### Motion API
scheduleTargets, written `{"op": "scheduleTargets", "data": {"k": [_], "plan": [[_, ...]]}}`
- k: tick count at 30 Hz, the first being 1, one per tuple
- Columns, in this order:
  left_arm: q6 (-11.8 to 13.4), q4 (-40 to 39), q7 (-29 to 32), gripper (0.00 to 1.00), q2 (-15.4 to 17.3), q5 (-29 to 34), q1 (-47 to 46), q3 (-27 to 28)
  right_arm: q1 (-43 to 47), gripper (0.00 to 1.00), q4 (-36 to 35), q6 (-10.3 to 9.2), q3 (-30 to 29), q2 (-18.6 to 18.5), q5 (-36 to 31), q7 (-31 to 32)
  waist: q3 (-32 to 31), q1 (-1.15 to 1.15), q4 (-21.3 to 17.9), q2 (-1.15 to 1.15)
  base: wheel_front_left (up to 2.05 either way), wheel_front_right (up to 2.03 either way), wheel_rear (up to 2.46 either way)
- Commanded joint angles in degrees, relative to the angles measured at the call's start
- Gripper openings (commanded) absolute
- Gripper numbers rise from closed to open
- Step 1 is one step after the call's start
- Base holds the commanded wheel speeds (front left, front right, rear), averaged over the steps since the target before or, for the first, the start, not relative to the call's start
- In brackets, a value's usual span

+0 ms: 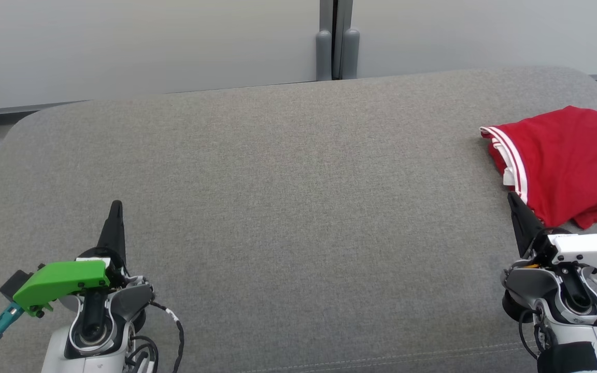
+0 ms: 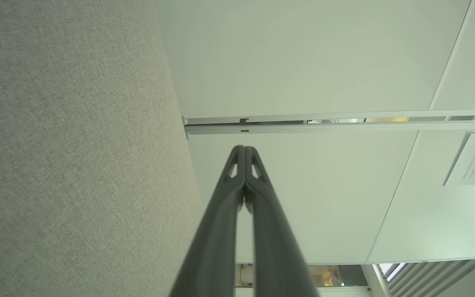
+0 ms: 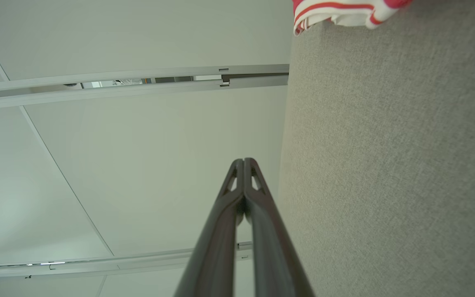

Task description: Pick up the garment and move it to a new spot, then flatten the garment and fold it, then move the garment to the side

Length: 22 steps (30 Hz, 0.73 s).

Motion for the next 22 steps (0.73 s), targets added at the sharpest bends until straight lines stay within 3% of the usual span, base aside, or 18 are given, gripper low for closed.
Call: {"op": "scheduleTargets", "data": {"k": [1,22], "plan": [[-0.3,0.1,0.1,0.00,0.0,0.1,-0.7,0.0,-0.6,0.00,0.1,0.04,-0.1,-0.1,-0.5,0.3,0.0,0.00,0.0,0.00,0.00,0.00,0.00],[-0.3,0.1,0.1,0.00,0.0,0.1,-0.7,0.0,-0.6,0.00,0.1,0.04,-0.2,0.0,-0.6,0.3,0.0,0.00,0.0,0.00,0.00,0.00,0.00]]}}
